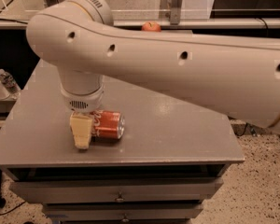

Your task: Place coke can upright

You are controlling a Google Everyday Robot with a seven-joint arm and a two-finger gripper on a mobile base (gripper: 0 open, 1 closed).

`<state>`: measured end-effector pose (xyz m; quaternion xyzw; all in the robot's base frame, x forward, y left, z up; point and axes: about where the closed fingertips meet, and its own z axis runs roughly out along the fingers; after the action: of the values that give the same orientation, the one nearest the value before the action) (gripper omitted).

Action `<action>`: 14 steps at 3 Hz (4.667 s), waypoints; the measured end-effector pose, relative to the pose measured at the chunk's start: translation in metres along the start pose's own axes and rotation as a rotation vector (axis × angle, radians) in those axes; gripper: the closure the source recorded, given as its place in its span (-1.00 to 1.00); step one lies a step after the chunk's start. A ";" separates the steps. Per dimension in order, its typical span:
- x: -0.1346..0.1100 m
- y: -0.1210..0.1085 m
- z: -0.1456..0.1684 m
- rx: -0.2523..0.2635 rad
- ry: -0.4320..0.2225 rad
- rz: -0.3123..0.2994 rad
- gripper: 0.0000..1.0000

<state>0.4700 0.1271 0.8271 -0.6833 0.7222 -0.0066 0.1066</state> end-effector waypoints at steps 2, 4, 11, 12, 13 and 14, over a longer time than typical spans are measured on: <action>-0.009 -0.004 0.003 -0.008 0.000 0.016 0.28; -0.019 -0.019 -0.012 -0.014 -0.079 0.031 1.00; 0.012 -0.084 -0.156 -0.129 -1.117 -0.071 1.00; 0.012 -0.084 -0.156 -0.129 -1.116 -0.072 1.00; 0.012 -0.079 -0.150 -0.140 -1.217 -0.072 1.00; 0.020 -0.070 -0.142 -0.147 -1.317 -0.069 1.00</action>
Offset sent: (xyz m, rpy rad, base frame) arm 0.0090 0.0120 0.0002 0.0140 0.0190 -0.0396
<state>0.5154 0.0836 0.9742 -0.5729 0.4822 0.4586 0.4785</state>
